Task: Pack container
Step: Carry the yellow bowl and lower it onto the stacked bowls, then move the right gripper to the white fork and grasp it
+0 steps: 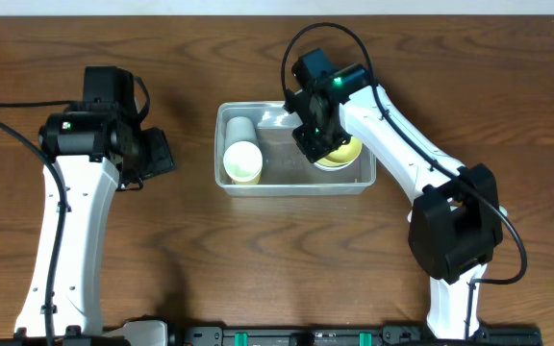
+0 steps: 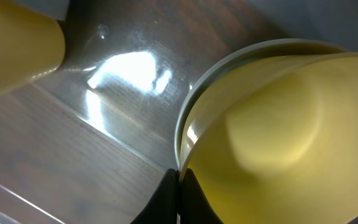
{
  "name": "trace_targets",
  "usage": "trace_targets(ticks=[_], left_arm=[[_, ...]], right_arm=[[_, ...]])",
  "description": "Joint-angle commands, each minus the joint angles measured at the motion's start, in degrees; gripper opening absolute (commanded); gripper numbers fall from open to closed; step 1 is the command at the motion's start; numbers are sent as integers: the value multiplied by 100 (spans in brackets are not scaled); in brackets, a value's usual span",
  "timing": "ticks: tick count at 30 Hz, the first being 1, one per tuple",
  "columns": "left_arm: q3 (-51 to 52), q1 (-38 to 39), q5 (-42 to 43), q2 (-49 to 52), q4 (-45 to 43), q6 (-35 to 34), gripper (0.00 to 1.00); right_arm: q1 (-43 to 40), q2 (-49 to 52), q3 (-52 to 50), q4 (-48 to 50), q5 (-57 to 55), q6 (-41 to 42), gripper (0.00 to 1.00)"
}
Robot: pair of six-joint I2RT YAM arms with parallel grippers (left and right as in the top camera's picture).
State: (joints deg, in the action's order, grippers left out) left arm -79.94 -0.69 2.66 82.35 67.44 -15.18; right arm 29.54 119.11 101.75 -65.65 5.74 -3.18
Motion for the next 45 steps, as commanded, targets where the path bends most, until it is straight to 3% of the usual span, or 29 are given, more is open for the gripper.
trace_targets(ticks=[1, 14, 15, 16, 17, 18, 19, 25, 29, 34, 36, 45], left_arm=[[22, -26, -9, -2, 22, 52, 61], [22, -26, -9, -2, 24, 50, 61], [22, -26, -9, -2, 26, 50, 61], [22, -26, -9, -2, 37, 50, 61], [22, -26, -9, -2, 42, 50, 61], [22, -26, -9, -2, 55, 50, 61], [22, -26, -9, -2, 61, 50, 61], [22, -26, -9, -2, 61, 50, 61], [22, -26, -9, -2, 61, 52, 61], [22, -26, -9, -2, 63, 52, 61], [22, -26, -9, -2, 66, 52, 61], [22, -26, -9, -2, 90, 50, 61]], right_arm=[[11, -118, 81, -15, -170, -76, 1], [11, -509, 116, -109, -385, -118, 1], [11, -509, 116, -120, -385, -118, 3], [11, -509, 116, -127, -385, -118, 15], [11, -509, 116, -133, -382, -120, 34], [11, -509, 116, -140, -382, -120, 45], [11, -509, 116, -144, -382, -118, 48], [-7, -511, 116, -179, -413, -4, 49], [-138, -592, 122, -173, -769, 780, 50], [-785, -1045, 122, -271, -1475, 2492, 55], [-1244, -1250, 122, -302, -1447, 2903, 64], [-3099, -1270, -319, -437, -1003, 3145, 68]])
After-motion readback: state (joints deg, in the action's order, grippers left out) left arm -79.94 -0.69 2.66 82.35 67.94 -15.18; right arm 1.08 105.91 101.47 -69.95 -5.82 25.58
